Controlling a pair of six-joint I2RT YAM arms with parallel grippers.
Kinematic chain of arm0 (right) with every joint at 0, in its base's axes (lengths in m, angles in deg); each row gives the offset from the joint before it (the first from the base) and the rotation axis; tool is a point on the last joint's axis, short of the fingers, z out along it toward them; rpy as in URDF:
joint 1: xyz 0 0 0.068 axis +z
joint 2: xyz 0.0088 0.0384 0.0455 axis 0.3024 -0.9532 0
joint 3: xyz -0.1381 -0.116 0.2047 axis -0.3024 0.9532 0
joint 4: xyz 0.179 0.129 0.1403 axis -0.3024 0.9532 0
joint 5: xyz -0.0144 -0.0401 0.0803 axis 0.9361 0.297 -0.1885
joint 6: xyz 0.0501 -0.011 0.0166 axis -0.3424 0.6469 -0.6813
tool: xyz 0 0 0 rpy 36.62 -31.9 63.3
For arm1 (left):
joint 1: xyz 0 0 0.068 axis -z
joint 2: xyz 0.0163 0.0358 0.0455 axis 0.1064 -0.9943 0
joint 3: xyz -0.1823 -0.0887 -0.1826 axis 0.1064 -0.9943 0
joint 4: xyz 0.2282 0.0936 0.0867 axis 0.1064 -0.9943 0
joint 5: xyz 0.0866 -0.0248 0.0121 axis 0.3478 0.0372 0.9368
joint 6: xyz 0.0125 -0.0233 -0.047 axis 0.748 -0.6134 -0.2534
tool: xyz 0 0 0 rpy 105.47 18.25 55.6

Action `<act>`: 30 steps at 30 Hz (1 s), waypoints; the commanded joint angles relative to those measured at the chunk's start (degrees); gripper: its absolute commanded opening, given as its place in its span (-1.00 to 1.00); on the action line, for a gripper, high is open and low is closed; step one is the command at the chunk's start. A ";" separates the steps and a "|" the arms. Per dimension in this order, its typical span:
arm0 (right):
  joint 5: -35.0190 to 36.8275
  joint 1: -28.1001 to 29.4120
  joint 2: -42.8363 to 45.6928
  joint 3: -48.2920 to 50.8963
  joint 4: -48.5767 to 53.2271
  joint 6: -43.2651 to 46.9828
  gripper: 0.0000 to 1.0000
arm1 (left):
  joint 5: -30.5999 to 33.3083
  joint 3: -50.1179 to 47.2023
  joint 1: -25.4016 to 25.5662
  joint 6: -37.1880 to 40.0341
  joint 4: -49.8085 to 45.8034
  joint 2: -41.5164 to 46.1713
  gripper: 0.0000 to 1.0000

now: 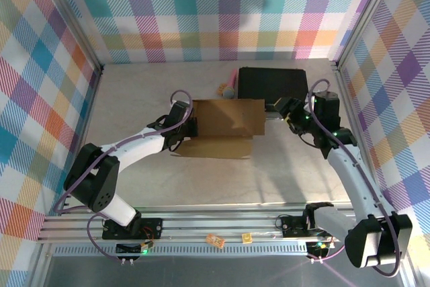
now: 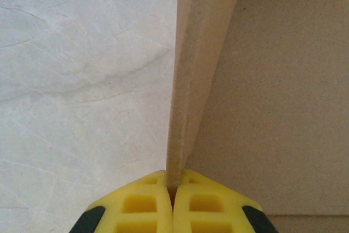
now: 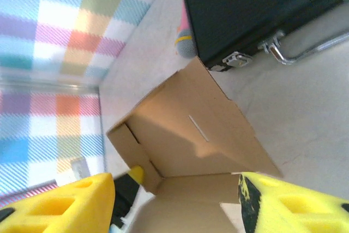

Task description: Fold the paper box

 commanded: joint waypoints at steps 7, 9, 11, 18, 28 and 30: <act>8.91 13.78 -14.49 -8.72 -8.52 -39.67 0.25 | 6.29 4.27 3.58 2.61 -3.28 0.63 -1.00; 9.39 14.83 -18.15 -10.27 -10.05 -42.43 0.23 | 6.98 4.24 3.97 2.60 -3.43 0.88 -1.00; 10.85 15.58 -21.05 -10.61 -12.77 -44.96 0.19 | 7.40 4.38 4.26 2.76 -3.45 1.14 -1.00; 12.23 15.76 -28.07 -13.44 -16.31 -46.65 0.08 | 8.55 4.87 5.38 3.24 -3.63 1.62 -1.00; 13.77 17.77 -33.86 -15.37 -16.21 -49.33 -0.20 | 8.52 5.36 5.78 3.58 -3.46 1.04 -1.00; 14.13 18.00 -34.68 -15.67 -15.65 -49.48 -0.29 | 7.92 5.25 5.78 3.62 -3.22 0.75 -1.00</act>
